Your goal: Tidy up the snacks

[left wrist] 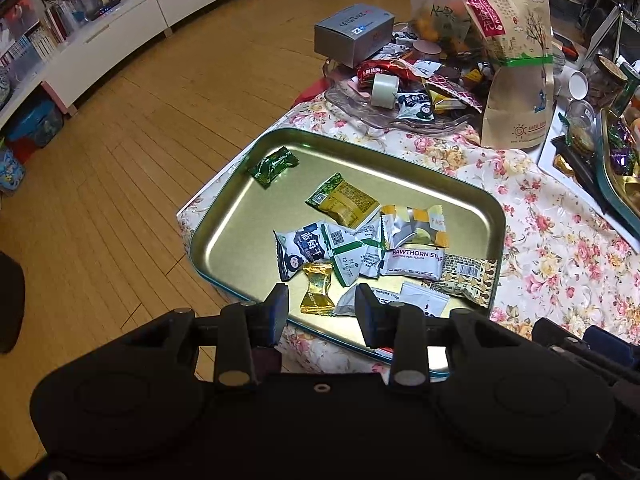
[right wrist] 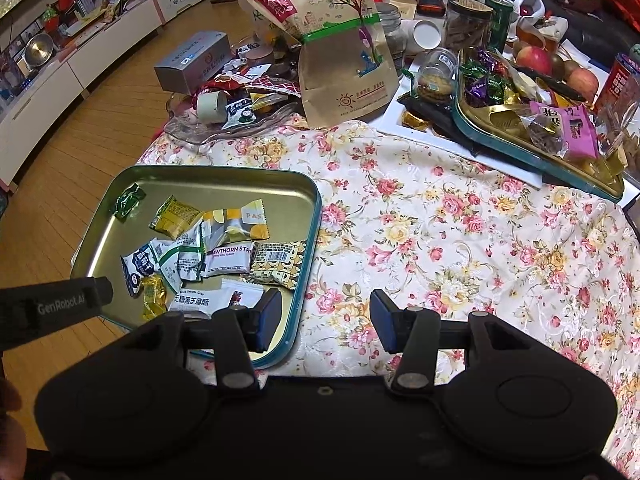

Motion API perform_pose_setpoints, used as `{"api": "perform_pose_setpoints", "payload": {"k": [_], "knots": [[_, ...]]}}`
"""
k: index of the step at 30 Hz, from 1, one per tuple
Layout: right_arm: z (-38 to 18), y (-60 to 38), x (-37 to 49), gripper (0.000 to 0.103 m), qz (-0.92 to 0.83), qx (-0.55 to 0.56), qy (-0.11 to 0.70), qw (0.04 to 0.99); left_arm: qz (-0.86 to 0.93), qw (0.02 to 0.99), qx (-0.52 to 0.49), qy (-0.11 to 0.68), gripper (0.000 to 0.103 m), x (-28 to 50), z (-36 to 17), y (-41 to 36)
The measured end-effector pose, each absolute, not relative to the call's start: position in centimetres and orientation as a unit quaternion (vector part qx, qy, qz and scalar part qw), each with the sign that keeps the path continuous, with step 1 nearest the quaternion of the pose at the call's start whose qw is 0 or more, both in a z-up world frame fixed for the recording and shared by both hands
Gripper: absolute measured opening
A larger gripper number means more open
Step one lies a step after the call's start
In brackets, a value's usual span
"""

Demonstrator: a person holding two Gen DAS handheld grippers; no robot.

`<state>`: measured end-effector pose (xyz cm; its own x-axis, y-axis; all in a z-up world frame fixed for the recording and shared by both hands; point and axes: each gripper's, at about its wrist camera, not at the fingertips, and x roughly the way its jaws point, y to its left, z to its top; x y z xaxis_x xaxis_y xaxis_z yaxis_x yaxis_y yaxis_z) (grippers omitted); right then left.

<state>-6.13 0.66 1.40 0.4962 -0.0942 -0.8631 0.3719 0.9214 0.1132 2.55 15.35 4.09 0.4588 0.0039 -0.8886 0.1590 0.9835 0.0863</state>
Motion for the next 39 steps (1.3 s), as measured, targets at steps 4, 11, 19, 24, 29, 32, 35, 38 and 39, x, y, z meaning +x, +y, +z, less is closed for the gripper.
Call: {"api": "perform_pose_setpoints", "payload": {"k": [4, 11, 19, 24, 29, 32, 35, 38, 39], "knots": [[1.3, 0.7, -6.1, 0.052, -0.133, 0.146, 0.486, 0.851, -0.047, 0.845, 0.072, 0.527, 0.046, 2.7, 3.8, 15.5], [1.1, 0.9, -6.0, 0.052, -0.131, 0.140, 0.490, 0.851, -0.046, 0.843, 0.075, 0.532, 0.046, 2.8, 3.6, 15.5], [1.1, 0.8, -6.1, 0.052, -0.133, 0.140, 0.491, 0.849, -0.049, 0.840, 0.075, 0.536, 0.046, 2.8, 3.4, 15.4], [1.0, 0.7, -6.0, 0.052, -0.134, 0.143, 0.492, 0.848, -0.052, 0.838, 0.075, 0.538, 0.046, 2.8, 3.2, 15.2], [1.0, 0.8, -5.9, 0.052, -0.132, 0.143, 0.491, 0.849, -0.053, 0.835, 0.067, 0.544, 0.046, 3.0, 3.0, 15.3], [1.0, 0.9, -5.8, 0.052, -0.131, 0.142, 0.491, 0.849, -0.054, 0.833, 0.062, 0.547, 0.046, 3.0, 3.0, 15.4], [1.0, 0.9, -5.7, 0.052, -0.131, 0.142, 0.492, 0.849, -0.054, 0.833, 0.063, 0.546, 0.046, 3.0, 3.0, 15.3], [1.0, 0.9, -5.8, 0.052, -0.131, 0.142, 0.492, 0.849, -0.055, 0.832, 0.062, 0.548, 0.046, 3.0, 3.0, 15.4], [1.0, 0.9, -5.8, 0.052, -0.131, 0.142, 0.491, 0.849, -0.055, 0.832, 0.063, 0.548, 0.046, 3.0, 3.0, 15.4]]}}
